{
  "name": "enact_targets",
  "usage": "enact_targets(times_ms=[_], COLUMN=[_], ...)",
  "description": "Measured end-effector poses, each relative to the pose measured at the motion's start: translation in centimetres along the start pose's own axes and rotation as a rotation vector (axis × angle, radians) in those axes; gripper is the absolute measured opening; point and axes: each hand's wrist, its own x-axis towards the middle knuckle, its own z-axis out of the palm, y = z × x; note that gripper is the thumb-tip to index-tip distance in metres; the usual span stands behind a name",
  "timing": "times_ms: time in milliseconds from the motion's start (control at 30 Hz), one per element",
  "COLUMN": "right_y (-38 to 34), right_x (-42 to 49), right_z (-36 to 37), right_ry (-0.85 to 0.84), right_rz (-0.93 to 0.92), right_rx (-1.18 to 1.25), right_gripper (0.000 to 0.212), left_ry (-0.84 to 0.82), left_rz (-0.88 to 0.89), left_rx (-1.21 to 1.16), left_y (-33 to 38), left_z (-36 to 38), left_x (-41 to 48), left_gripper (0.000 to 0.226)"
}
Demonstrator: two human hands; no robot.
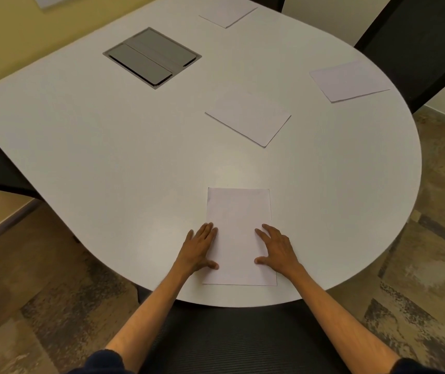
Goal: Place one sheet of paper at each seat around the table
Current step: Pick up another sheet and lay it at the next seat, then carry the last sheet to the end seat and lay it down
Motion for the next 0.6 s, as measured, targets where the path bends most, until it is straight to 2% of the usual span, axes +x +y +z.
enact_targets(times_ms=[233, 367, 600], right_y=[-0.2, -0.6, -1.2], right_x=[-0.1, -0.5, -1.9], right_z=[-0.2, -1.1, -4.1], right_ry=[0.025, 0.120, 0.322], right_rz=[0.001, 0.006, 0.036], right_rx=[0.024, 0.041, 0.123], right_gripper=[0.093, 0.090, 0.071], left_ry=[0.026, 0.167, 0.310], left_rz=[0.004, 0.003, -0.049], left_rx=[-0.008, -0.051, -0.184], left_y=[0.3, 0.9, 3.5], left_z=[-0.4, -1.3, -4.7], left_x=[-0.2, -0.5, -0.6], left_gripper=[0.119, 0.115, 0.106])
